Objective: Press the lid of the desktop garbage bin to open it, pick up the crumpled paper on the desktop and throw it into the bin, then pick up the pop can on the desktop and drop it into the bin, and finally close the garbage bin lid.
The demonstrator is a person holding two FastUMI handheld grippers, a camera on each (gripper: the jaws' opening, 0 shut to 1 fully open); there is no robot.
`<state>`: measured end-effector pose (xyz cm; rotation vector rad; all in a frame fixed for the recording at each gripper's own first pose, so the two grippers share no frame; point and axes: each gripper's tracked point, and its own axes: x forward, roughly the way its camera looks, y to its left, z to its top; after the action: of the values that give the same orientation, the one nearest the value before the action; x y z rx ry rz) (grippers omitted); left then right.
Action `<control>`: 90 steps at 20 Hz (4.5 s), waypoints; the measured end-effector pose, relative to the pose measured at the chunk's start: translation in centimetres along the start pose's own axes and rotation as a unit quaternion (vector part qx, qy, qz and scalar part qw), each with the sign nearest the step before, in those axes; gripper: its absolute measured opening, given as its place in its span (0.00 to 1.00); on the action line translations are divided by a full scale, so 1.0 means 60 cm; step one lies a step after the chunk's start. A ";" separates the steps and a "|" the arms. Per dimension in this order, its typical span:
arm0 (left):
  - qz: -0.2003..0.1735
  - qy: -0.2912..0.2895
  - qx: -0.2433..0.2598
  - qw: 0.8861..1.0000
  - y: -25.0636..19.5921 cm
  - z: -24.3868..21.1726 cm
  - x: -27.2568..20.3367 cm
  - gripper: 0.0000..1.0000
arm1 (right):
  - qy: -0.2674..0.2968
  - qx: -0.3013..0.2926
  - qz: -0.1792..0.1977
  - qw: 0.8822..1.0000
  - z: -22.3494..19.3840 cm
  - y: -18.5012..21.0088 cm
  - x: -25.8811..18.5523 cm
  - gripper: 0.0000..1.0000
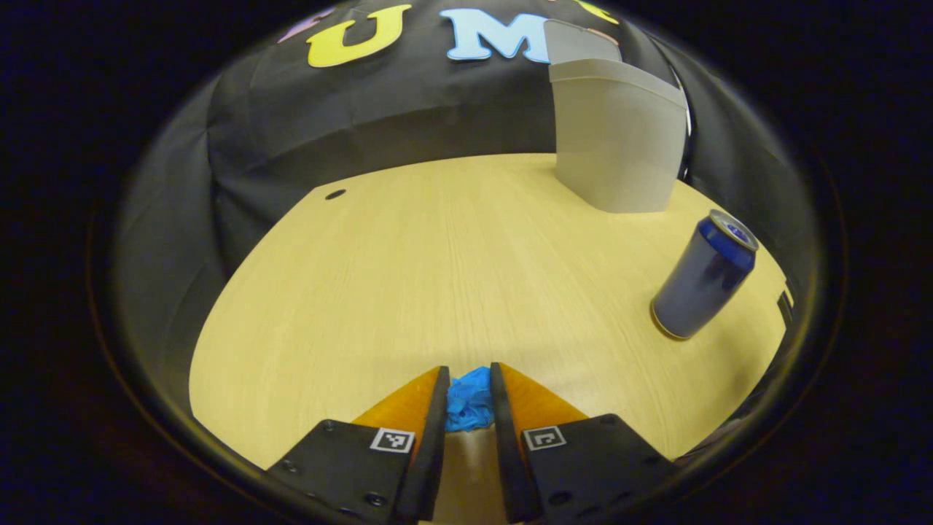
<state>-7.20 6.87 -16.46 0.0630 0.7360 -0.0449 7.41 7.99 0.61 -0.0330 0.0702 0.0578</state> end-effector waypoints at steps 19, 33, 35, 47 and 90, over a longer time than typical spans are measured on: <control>-0.032 -0.125 -0.029 0.991 -0.034 0.151 -0.022 0.13 | -0.014 0.006 -0.018 1.000 -0.009 -0.052 -0.001 0.83; -0.087 -0.233 0.005 0.968 -0.118 0.336 -0.056 0.13 | 0.010 0.028 -0.032 0.999 -0.044 -0.096 0.013 0.83; -0.102 -0.247 0.005 0.964 -0.138 0.364 -0.062 0.13 | 0.012 0.029 -0.038 0.999 -0.047 -0.105 0.014 0.83; -0.168 -0.334 0.015 0.927 -0.249 0.593 -0.069 0.13 | 0.033 0.047 -0.096 0.994 -0.073 -0.170 -0.007 0.83; -0.163 -0.373 0.042 0.912 -0.305 0.675 -0.031 0.98 | 0.075 0.033 -0.107 0.991 -0.117 -0.152 -0.043 0.83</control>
<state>17.38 -14.28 13.97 0.0009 -0.0323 -0.4007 4.91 -1.49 -5.91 0.0207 0.2185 -0.1623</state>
